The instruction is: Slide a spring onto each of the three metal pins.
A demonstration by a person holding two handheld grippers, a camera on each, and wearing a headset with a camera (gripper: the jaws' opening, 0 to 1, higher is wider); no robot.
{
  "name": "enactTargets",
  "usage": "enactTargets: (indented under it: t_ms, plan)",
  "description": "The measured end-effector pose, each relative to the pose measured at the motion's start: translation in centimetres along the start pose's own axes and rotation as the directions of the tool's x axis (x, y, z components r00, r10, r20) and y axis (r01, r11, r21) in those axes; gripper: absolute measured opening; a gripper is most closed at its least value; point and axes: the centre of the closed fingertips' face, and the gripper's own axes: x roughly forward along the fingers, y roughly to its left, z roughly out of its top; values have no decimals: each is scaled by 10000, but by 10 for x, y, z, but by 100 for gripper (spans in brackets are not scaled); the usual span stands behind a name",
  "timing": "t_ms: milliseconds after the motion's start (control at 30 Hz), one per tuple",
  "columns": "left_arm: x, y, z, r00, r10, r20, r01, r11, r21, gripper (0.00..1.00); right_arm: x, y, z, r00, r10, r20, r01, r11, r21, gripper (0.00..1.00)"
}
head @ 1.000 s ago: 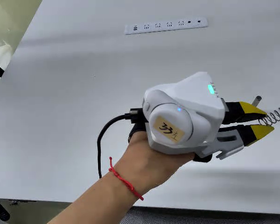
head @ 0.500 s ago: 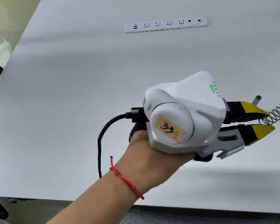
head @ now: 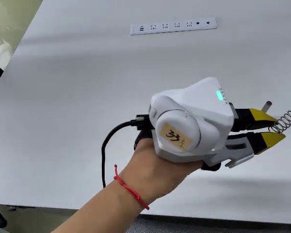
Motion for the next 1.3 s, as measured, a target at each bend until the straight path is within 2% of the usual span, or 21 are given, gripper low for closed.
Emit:
enactTargets:
  t_ms: [333, 500, 633, 733, 867, 1100, 1300]
  plan:
    - [-2, 2, 3, 9997, 80, 243, -78, 9999, -104, 6, -2, -2, 1, 10000, 43, 3, -43, 10000, 86, 6]
    - [-2, 2, 2, 9997, 75, 244, -72, 9999, -100, 6, -6, -6, 5, 10000, 20, 40, -21, 9997, 226, 13]
    - [-2, 1, 3, 9996, 52, 262, -51, 10000, -54, 6, -5, -3, 5, 9986, 420, -314, -412, 9989, 237, 18]
    - [-1, 0, 5, 9996, 28, 291, -27, 10000, -14, 6, 0, 3, -1, 9910, 858, -1029, -876, 9961, -136, 19]
    - [0, -2, 6, 9996, -17, 281, 16, 10000, 61, 6, 6, 5, -3, 9818, 1172, -1495, -1252, 9911, -456, 18]
    - [3, -2, 8, 9995, -43, 311, 37, 9998, 171, 6, 13, 9, -8, 9625, 1691, -2122, -1884, 9793, -743, 16]
    - [3, -3, 9, 9994, -62, 343, 55, 9998, 188, 6, 16, 10, -11, 9539, 1854, -2359, -2106, 9738, -861, 12]
